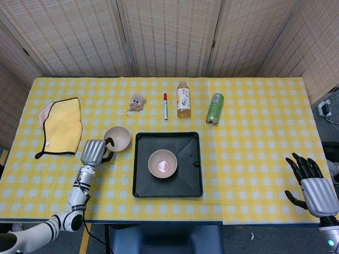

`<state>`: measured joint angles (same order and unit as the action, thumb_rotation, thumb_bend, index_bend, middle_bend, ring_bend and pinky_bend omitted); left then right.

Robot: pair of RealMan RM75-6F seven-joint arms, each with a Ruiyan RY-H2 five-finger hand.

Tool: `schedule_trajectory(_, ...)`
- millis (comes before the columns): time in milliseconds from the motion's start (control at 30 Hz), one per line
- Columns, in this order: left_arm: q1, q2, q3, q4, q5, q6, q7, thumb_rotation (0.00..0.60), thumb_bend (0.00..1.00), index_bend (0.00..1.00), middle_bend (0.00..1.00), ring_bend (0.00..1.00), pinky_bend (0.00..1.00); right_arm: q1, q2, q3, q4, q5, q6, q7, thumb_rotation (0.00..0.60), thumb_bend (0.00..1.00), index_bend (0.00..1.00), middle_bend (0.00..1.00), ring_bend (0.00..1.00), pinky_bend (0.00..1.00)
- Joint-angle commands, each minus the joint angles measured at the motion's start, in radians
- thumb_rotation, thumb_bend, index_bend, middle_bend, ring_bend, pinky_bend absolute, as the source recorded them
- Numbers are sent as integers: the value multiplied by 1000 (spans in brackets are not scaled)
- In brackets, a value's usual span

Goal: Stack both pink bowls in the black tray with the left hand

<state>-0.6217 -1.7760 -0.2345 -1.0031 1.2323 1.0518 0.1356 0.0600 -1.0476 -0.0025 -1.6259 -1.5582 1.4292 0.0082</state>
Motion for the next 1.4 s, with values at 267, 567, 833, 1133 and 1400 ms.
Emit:
schedule_trajectory(267, -9, -28, 5, 61, 7, -5, -44, 600, 454, 589, 1000, 1000, 1000, 3, -4, -2, 4, -3, -1, -1, 600, 318, 0, 0, 0, 0)
schedule_trajectory(567, -18, -23, 18, 63, 32, -5, -65, 600, 490, 612, 1000, 1000, 1000, 4, -7, -1, 7, -4, 3, -3, 600, 319, 0, 0, 0, 0)
schedule_trajectory(833, 9, 30, 28, -63, 68, 79, -29, 600, 493, 619, 1000, 1000, 1000, 1, -9, -10, 9, -34, 21, 2, 600, 319, 0, 0, 0, 0)
schedule_trajectory(1133, 50, 120, 38, -299, 90, 179, 105, 600, 494, 620, 1000, 1000, 1000, -7, -8, -21, 16, -90, 66, 25, 600, 319, 0, 0, 0, 0)
schedule_trajectory(1400, 61, 155, 47, -512, 118, 235, 243, 600, 494, 621, 1000, 1000, 1000, 1, -11, -31, 15, -118, 63, 31, 600, 319, 0, 0, 0, 0)
